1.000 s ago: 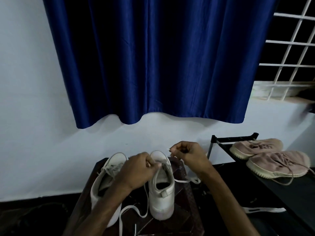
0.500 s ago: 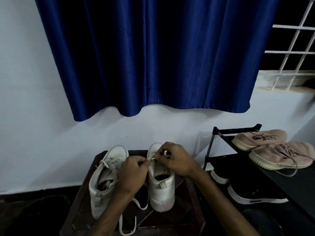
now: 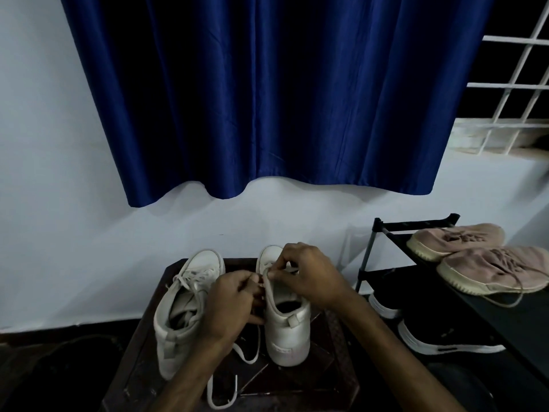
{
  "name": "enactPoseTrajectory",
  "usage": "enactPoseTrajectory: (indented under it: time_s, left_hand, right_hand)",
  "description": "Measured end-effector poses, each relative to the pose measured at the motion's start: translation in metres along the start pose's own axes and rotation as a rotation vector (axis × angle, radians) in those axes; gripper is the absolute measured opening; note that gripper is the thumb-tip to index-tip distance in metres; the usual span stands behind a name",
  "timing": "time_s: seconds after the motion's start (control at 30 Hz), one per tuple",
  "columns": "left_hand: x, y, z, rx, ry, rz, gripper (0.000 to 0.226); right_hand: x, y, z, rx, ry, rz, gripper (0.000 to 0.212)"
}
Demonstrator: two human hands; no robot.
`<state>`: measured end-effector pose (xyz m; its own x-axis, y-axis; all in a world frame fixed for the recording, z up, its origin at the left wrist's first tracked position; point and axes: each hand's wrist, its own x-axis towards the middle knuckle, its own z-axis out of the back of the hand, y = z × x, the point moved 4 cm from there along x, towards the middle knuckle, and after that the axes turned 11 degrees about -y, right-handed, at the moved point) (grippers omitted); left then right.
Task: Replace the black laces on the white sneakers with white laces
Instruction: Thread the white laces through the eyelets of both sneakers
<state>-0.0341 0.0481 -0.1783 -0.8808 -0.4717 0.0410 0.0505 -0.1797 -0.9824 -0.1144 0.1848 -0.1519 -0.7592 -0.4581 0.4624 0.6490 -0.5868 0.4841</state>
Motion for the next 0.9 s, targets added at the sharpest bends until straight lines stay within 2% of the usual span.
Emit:
enactPoseTrajectory:
  time_s: [0.13, 0.3, 0.4, 0.47, 0.57, 0.73, 0.9]
  left_hand:
    - [0.002, 0.0, -0.004, 0.03, -0.013, -0.009, 0.01]
    - [-0.012, 0.004, -0.01, -0.274, 0.038, 0.258, 0.016]
    - [-0.018, 0.013, -0.01, -0.389, 0.037, 0.319, 0.017]
    - [-0.021, 0.019, -0.013, -0.351, 0.053, 0.317, 0.021]
    - [-0.024, 0.025, -0.02, -0.191, 0.09, 0.235, 0.029]
    - [-0.012, 0.012, -0.015, 0.031, -0.001, -0.042, 0.04]
    - [0.0, 0.01, -0.021, 0.104, 0.015, -0.196, 0.028]
  right_hand:
    - [0.009, -0.004, 0.007, 0.081, 0.118, 0.011, 0.012]
    - [0.022, -0.019, 0.037, 0.39, 0.314, -0.171, 0.035]
    - [0.037, -0.022, 0.043, 0.325, 0.231, -0.131, 0.024]
    - [0.042, -0.021, 0.044, 0.251, 0.189, -0.104, 0.015]
    - [0.04, -0.014, 0.039, 0.145, 0.223, -0.059, 0.009]
    - [0.028, -0.003, 0.034, 0.133, 0.247, -0.014, 0.007]
    - [0.019, -0.001, 0.033, 0.078, 0.202, 0.007, 0.009]
